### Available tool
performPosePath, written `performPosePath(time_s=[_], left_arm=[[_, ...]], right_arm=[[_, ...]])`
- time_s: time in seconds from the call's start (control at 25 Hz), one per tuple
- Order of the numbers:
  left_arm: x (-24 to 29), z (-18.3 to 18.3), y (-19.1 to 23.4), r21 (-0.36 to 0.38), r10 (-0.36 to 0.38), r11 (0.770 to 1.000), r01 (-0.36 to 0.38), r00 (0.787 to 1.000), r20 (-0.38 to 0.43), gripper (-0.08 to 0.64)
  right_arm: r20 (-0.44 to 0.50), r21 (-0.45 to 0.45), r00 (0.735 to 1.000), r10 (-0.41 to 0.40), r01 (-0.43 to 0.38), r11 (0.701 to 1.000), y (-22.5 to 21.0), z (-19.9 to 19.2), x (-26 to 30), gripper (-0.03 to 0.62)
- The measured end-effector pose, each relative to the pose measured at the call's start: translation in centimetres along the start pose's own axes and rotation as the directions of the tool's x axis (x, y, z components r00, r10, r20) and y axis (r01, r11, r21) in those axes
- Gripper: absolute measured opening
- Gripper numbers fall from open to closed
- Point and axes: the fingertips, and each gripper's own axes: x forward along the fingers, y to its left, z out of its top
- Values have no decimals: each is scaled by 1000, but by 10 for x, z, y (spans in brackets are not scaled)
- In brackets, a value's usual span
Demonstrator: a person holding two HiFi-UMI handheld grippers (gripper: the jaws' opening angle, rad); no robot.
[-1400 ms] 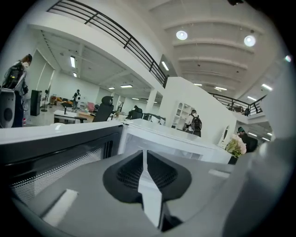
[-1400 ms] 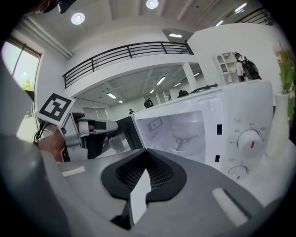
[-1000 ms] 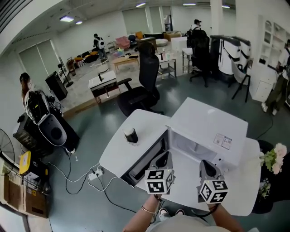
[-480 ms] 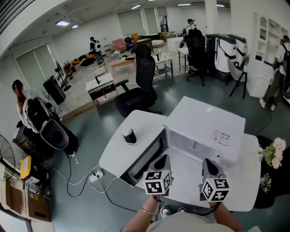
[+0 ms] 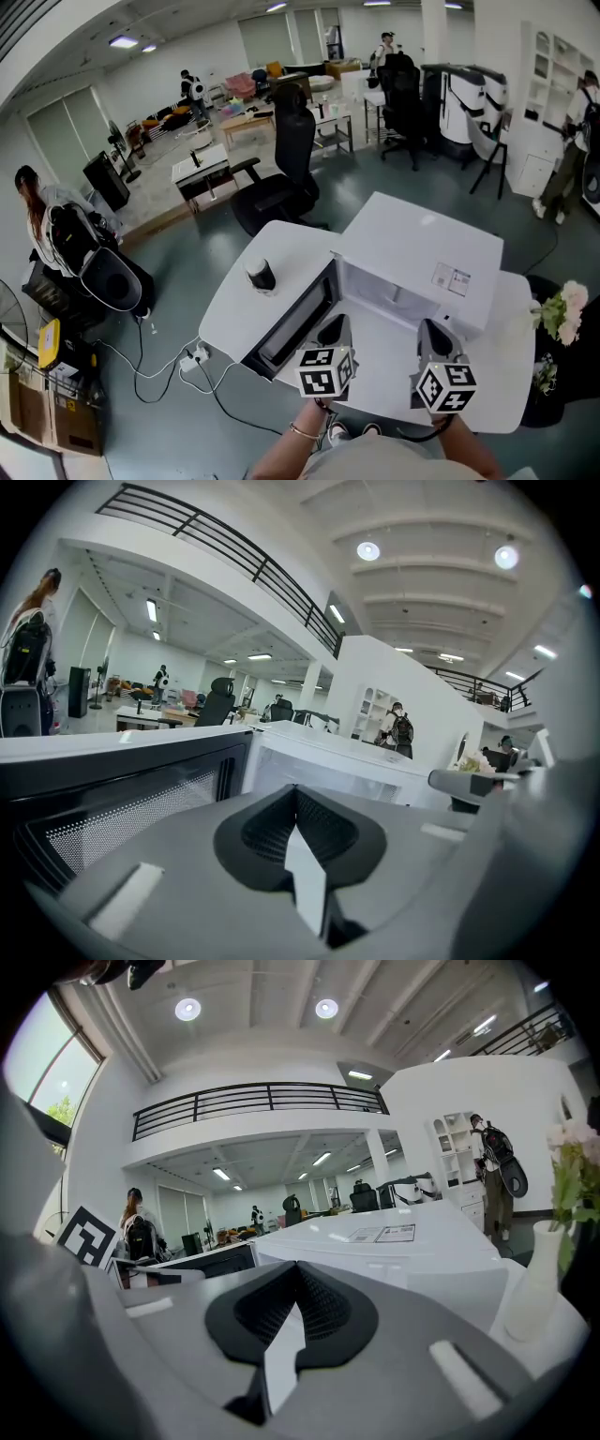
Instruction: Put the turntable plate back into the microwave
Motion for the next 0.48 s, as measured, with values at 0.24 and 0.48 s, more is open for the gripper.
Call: performPosePath(time_s=[0.24, 0.48], left_arm=[[2, -3, -1, 3, 1, 1000, -1, 1000, -7, 0], [3, -5, 1, 4, 10, 1000, -10, 1000, -17, 0]], right_arm=[[-2, -6, 1000, 13, -13, 1000, 4, 2, 4, 10], [-11, -1, 1000, 19, -19, 1000, 4, 0, 6, 11]])
